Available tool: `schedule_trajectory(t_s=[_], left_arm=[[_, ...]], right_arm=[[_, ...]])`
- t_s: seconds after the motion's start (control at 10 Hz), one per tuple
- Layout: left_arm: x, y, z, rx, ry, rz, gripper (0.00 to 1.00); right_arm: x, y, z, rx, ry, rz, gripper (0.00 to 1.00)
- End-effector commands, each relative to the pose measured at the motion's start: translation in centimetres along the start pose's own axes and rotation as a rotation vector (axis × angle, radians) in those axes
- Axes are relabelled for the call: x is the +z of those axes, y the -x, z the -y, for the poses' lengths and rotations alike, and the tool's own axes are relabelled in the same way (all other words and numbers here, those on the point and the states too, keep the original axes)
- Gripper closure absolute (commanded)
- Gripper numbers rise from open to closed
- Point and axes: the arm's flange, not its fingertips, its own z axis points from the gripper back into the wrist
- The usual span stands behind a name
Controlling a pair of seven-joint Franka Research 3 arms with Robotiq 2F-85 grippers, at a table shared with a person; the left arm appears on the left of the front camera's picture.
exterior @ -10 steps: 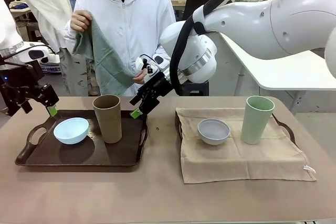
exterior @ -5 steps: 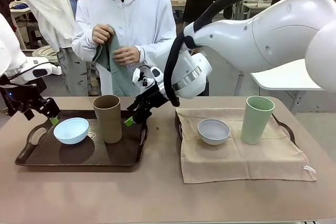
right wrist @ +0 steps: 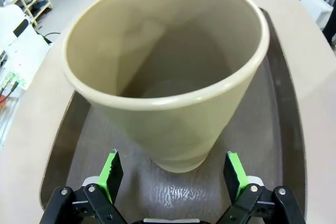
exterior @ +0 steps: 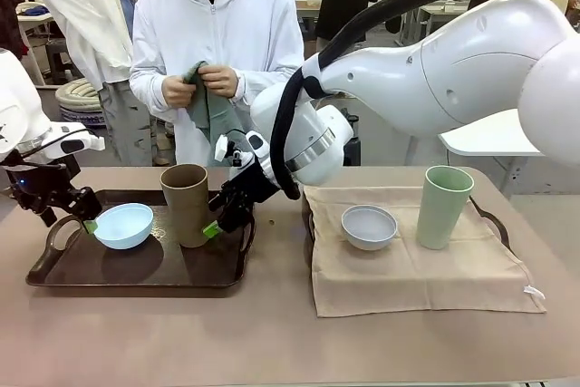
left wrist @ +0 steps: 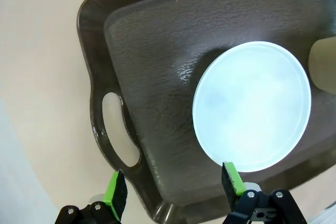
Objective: Set up a tray with a mat and arrange the tableware.
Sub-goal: Pick up the Picnic Bowl and Reusable plastic cup from the Handle tray in front of the human's position and hold them in the air.
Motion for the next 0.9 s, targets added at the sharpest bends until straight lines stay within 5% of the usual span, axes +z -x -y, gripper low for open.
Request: schedule_trajectory(t_s=[0.0, 0.8], left_arm=[[-0.3, -0.7, 0.6, -0.016, -0.045, 0.0, 0.05], [-0.6, -2.2, 1.6, 0.004, 0.064, 0.014, 0.05]], right_arm=[[-0.4, 0.4, -0.6, 0.041, 0.071, 0.043, 0.0], [-3.6, -0.3, 2.1, 0.023, -0.004, 0.106, 0.0]])
